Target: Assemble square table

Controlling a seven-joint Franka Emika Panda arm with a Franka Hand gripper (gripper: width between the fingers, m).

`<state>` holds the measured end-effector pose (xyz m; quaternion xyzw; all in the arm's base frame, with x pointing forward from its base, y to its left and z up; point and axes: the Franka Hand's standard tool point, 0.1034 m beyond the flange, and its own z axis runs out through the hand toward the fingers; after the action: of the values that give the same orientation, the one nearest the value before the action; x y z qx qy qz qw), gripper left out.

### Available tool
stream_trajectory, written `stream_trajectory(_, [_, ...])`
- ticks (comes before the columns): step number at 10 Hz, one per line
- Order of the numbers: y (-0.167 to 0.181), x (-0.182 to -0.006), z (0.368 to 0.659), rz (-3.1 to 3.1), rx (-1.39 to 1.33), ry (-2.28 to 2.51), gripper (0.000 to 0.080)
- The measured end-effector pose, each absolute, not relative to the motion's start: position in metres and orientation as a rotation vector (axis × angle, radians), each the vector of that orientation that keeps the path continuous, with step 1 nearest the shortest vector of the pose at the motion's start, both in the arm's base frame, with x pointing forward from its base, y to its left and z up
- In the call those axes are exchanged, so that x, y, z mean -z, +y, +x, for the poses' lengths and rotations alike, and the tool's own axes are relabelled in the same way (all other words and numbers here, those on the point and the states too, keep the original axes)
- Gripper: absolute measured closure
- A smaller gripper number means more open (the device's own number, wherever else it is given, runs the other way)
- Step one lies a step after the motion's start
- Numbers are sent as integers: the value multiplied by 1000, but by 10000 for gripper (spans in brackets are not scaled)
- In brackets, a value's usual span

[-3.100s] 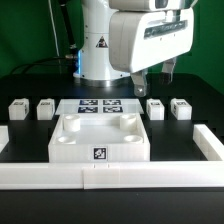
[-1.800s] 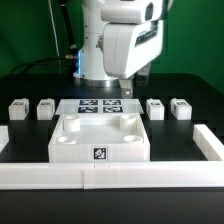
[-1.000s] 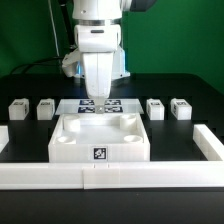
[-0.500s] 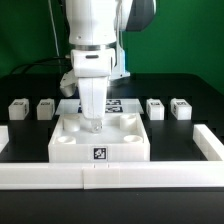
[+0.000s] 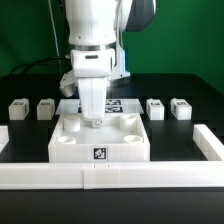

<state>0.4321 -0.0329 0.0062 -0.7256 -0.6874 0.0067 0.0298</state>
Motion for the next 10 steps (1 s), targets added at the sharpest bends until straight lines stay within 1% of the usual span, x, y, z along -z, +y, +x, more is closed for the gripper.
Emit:
stream_trajectory(1, [-33, -7, 434, -2241, -14, -2123, 742])
stream_trajectory(8, [-33, -8, 436, -2250, -1, -2126, 742])
stream_trajectory(10, [-13, -6, 444, -2274, 48, -2116, 741])
